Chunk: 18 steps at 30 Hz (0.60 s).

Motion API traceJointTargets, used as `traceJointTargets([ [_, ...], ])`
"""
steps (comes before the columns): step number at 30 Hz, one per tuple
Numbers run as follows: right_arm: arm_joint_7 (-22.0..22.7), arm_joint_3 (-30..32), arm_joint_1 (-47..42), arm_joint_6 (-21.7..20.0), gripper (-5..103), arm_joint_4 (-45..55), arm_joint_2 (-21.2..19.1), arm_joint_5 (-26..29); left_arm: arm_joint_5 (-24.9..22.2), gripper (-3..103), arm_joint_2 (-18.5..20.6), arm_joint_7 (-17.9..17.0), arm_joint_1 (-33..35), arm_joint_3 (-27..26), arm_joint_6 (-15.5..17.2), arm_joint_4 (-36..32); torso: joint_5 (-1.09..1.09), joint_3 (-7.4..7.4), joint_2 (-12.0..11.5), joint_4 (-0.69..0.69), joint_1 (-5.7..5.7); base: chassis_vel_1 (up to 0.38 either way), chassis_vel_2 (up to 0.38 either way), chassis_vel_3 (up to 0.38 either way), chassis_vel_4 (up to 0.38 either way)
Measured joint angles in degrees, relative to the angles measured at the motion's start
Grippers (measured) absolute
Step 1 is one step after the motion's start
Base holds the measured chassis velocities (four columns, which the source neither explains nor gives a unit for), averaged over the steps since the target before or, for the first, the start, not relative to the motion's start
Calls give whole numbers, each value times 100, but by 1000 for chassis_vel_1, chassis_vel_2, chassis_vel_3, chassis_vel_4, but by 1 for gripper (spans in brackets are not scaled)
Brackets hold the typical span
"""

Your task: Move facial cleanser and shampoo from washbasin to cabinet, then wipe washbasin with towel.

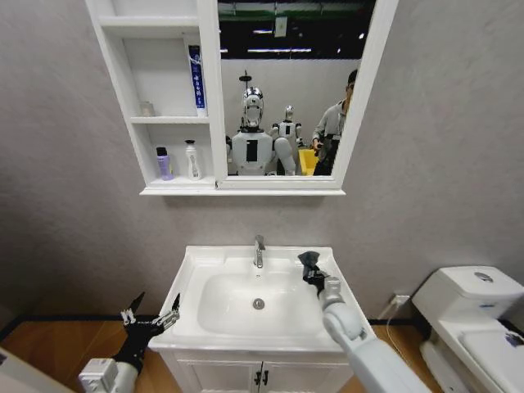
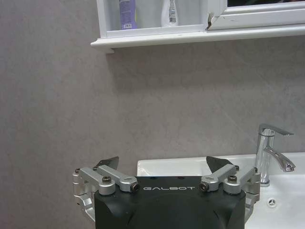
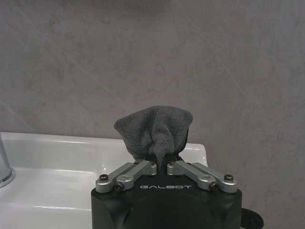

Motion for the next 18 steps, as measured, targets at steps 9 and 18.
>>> traceJointTargets([
  [9, -305, -51, 464, -35, 5, -904, -43, 656, 0, 100, 0, 0, 0, 0, 0, 0, 0, 1, 0, 2, 0, 0, 0, 0, 0],
  [18, -175, 8, 399, -530, 2, -943, -33, 1445, 0, 100, 0, 0, 0, 0, 0, 0, -1, 1, 0, 1, 0, 0, 0, 0, 0],
])
